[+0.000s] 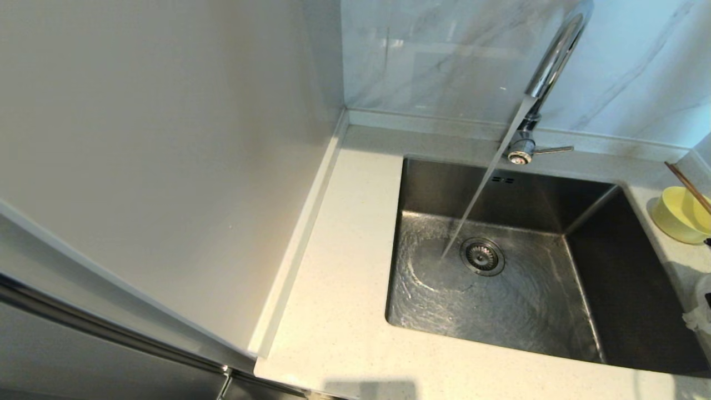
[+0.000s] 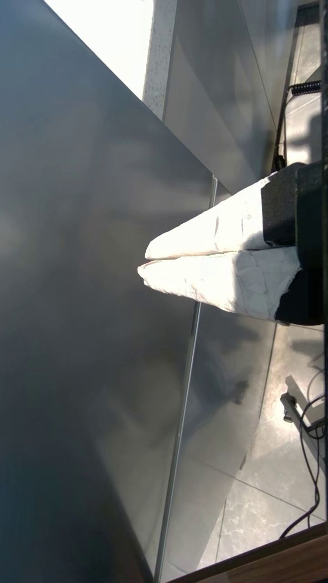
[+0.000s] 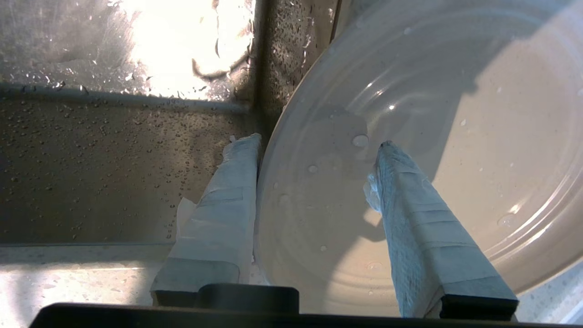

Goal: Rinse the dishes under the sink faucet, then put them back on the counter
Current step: Pick up the plate

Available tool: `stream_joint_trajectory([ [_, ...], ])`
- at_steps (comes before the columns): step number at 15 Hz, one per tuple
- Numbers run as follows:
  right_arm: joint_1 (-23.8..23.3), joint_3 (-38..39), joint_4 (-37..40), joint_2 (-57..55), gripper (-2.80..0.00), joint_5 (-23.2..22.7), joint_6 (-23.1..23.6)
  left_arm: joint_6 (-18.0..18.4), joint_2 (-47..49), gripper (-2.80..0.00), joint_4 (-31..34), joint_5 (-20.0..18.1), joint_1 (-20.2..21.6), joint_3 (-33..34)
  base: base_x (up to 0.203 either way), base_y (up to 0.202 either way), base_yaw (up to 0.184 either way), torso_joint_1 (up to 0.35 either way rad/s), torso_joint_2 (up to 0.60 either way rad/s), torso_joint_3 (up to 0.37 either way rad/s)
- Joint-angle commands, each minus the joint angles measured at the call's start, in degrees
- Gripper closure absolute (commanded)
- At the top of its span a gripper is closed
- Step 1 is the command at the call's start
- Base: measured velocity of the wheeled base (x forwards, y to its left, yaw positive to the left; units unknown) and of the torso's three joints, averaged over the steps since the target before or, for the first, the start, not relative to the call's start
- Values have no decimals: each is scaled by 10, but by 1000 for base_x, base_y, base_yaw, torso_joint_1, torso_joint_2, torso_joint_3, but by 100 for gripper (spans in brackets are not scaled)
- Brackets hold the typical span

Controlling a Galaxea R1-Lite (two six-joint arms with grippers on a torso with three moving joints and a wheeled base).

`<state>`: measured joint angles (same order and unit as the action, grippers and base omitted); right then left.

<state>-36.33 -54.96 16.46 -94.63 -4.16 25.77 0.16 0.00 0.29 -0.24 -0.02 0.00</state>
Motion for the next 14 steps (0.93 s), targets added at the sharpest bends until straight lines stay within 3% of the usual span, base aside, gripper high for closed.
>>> stream_joint_trajectory([
  [1, -2, 6, 0, 7, 0, 4, 0, 0, 0, 0, 0, 0, 0, 0, 0, 0, 0, 0, 0, 0],
  [10, 0, 112, 1, 79, 0, 0, 11, 0, 0, 0, 0, 0, 0, 0, 0, 0, 0, 0, 0, 0],
  [14, 25, 152, -1, 109, 0, -2, 22, 0, 0, 0, 0, 0, 0, 0, 0, 0, 0, 0, 0, 0],
])
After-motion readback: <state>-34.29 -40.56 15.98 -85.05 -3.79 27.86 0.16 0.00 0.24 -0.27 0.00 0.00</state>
